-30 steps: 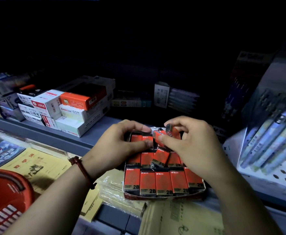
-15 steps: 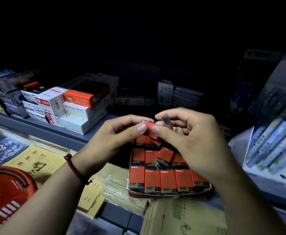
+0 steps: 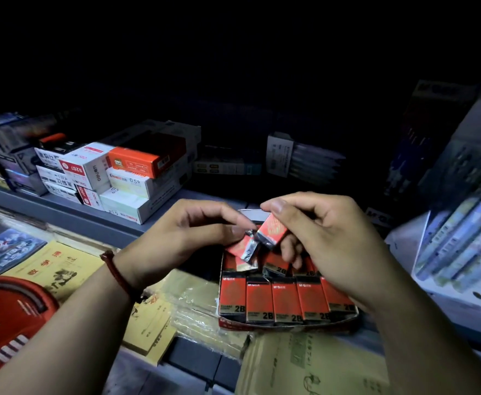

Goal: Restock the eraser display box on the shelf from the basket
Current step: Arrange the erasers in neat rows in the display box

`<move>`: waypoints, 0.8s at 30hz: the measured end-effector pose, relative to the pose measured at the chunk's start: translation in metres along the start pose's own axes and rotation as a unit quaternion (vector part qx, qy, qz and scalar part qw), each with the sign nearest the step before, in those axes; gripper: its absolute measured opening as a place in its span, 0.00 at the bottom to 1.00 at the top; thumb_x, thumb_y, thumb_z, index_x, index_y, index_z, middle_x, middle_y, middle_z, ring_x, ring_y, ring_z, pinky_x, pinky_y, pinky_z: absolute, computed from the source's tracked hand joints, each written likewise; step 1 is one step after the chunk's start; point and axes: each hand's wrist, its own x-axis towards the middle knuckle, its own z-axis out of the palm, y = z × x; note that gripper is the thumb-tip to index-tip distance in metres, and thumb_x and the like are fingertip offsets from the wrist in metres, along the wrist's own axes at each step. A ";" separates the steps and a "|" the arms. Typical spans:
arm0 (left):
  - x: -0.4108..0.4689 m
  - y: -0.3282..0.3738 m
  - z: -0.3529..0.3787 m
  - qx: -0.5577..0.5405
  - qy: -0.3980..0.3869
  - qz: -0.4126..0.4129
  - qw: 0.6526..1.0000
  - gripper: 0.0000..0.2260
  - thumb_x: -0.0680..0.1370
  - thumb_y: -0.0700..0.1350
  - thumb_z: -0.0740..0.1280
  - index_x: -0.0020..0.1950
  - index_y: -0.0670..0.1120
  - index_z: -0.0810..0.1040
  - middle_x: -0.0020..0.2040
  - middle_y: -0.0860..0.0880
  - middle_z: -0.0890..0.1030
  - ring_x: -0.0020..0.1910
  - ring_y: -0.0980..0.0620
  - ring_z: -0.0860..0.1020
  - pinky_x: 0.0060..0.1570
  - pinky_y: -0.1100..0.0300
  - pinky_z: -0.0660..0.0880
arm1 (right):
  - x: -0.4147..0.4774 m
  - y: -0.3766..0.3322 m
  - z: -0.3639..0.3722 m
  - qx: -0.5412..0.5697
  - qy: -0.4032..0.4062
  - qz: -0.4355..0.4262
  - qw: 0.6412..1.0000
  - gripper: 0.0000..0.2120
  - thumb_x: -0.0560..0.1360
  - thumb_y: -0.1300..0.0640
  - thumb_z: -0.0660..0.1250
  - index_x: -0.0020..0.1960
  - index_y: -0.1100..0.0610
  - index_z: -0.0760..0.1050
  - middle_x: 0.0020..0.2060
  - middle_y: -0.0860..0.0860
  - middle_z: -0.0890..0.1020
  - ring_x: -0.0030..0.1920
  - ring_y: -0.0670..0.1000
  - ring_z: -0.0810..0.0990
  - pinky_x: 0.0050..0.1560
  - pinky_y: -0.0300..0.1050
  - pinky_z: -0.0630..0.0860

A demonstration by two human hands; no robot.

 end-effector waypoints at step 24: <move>0.007 -0.008 0.016 0.087 0.082 0.037 0.992 0.13 0.79 0.51 0.70 0.48 0.40 0.82 0.47 0.39 0.82 0.41 0.53 0.80 0.42 0.63 0.75 | 0.000 0.011 -0.031 -0.277 0.088 0.016 0.957 0.02 0.75 0.53 0.75 0.44 0.48 0.84 0.27 0.36 0.78 0.29 0.35 0.75 0.30 0.27 0.67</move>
